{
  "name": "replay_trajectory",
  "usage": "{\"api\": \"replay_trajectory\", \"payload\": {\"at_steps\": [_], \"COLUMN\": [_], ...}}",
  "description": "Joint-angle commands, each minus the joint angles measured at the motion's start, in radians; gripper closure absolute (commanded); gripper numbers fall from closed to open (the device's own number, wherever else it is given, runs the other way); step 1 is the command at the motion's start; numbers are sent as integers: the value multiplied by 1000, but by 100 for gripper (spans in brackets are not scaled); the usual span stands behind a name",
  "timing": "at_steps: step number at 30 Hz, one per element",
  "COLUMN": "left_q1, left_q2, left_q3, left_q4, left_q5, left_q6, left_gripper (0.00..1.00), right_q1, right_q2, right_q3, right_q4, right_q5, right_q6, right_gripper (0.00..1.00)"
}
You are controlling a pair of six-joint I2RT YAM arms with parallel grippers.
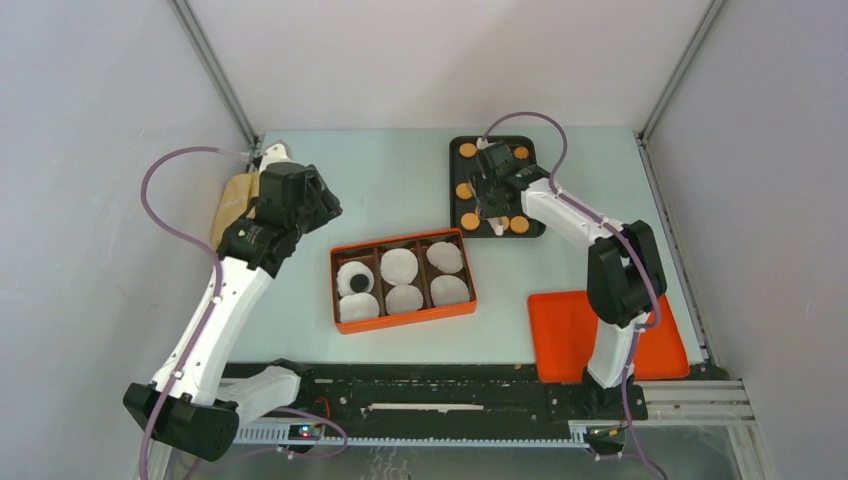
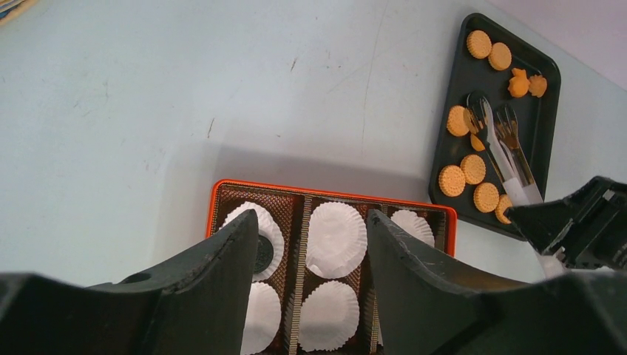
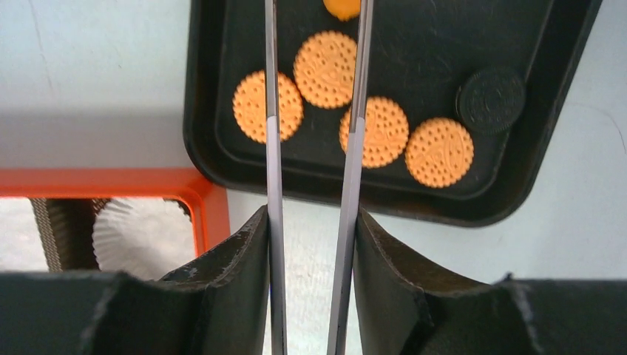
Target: Pack the cookies
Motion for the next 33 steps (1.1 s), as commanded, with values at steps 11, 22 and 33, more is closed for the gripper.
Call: {"api": "replay_trajectory", "payload": {"at_steps": [11, 22, 33], "left_q1": [5, 5, 5], "left_q2": [18, 16, 12], "left_q3": [3, 3, -1], "left_q4": [22, 25, 18], "left_q5": [-15, -6, -10], "left_q6": [33, 33, 37], "left_gripper": [39, 39, 39], "right_q1": [-43, -122, -141], "right_q2": [108, 53, 164], "right_q3": [156, 109, 221], "right_q4": [9, 45, -18], "right_q5": [47, -11, -65], "right_q6": [8, 21, 36], "right_gripper": [51, 51, 51]}}
